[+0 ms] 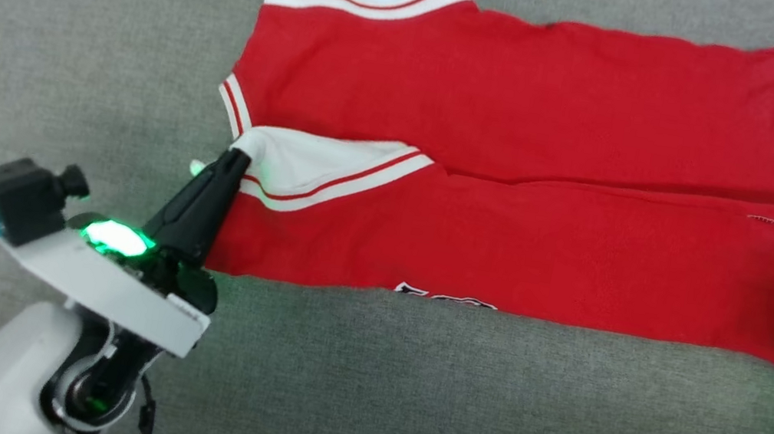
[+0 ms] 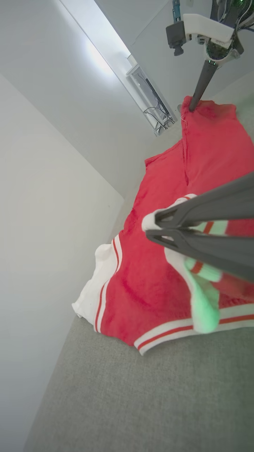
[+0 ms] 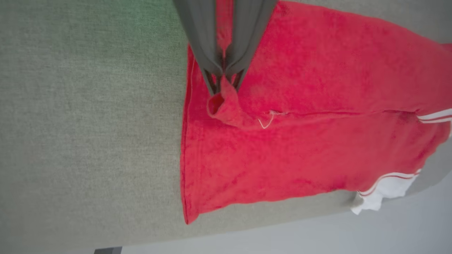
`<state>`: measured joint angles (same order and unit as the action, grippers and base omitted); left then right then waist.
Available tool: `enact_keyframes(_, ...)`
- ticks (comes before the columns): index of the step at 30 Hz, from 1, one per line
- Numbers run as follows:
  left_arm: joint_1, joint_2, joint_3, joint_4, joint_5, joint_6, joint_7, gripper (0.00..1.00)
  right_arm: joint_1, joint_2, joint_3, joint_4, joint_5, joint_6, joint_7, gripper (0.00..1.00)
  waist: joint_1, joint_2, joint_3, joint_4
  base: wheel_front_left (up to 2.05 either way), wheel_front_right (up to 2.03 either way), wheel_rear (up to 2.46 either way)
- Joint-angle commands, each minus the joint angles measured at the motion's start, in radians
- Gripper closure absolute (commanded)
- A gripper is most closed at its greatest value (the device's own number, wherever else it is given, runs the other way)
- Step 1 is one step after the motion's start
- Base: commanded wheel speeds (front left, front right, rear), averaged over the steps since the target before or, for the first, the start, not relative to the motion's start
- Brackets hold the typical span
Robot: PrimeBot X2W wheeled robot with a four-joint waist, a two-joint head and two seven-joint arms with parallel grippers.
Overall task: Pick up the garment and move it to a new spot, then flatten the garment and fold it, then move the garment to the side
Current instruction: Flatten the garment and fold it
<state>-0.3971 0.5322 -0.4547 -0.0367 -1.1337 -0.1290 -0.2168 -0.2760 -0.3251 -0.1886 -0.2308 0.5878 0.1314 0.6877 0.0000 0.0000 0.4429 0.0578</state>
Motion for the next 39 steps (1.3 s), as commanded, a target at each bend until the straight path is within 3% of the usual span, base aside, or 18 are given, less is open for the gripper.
enact_keyframes(1,-0.022,-0.005,-0.01,0.016,0.009,-0.002,-0.008,1.0,-0.007,-0.004,0.005,0.014,-0.011,-0.002,-0.008,1.0,0.0,0.0,0.03,-0.002,0.0,0.0,0.0)
enact_keyframes(14,-0.091,-0.022,-0.056,0.217,0.079,-0.002,-0.044,0.98,-0.011,-0.002,0.046,0.107,-0.047,-0.001,-0.072,1.0,0.0,0.0,0.066,0.002,0.0,0.0,0.0)
enact_keyframes(16,-0.1,-0.016,-0.055,0.243,0.092,-0.001,-0.044,0.51,-0.014,0.0,0.055,0.117,-0.048,-0.001,-0.078,1.0,0.0,0.0,0.059,0.002,0.0,0.0,0.0)
enact_keyframes(17,-0.105,-0.015,-0.057,0.25,0.098,-0.001,-0.045,0.07,-0.015,0.001,0.059,0.121,-0.049,-0.001,-0.083,1.0,0.0,0.0,0.054,0.002,0.0,0.0,0.0)
enact_keyframes(18,-0.109,-0.013,-0.06,0.257,0.1,-0.001,-0.045,0.0,-0.016,0.001,0.06,0.126,-0.052,-0.001,-0.091,0.94,0.0,0.0,0.047,0.002,0.0,0.0,0.0)
enact_keyframes(19,-0.113,-0.008,-0.067,0.263,0.101,-0.001,-0.045,0.0,-0.017,0.001,0.059,0.133,-0.058,-0.002,-0.1,0.68,0.0,0.0,0.038,0.002,0.0,0.0,0.0)
enact_keyframes(20,-0.117,-0.001,-0.074,0.262,0.099,-0.001,-0.041,0.0,-0.017,0.003,0.055,0.139,-0.061,-0.002,-0.109,0.3,0.0,0.0,0.029,0.001,0.0,0.0,0.0)
enact_keyframes(21,-0.125,0.014,-0.077,0.267,0.109,-0.001,-0.037,0.0,-0.017,0.003,0.053,0.143,-0.066,-0.002,-0.119,0.0,0.0,0.0,0.019,0.002,0.0,0.0,0.0)
enact_keyframes(26,-0.15,0.104,-0.098,0.259,0.164,0.014,0.03,0.0,-0.02,0.017,0.041,0.153,-0.08,-0.002,-0.166,0.0,0.0,0.0,-0.051,0.003,0.0,0.0,0.0)
enact_keyframes(30,-0.187,0.193,-0.114,0.193,0.188,0.049,0.16,0.0,-0.022,0.022,0.033,0.148,-0.079,-0.001,-0.2,0.0,0.0,0.0,-0.102,0.007,0.0,0.0,0.0)
enact_keyframes(39,-0.288,0.347,-0.234,0.016,0.089,0.106,0.747,0.0,-0.017,0.03,0.055,0.139,-0.061,-0.001,-0.216,0.0,0.0,0.0,-0.132,0.004,0.0,0.0,0.0)
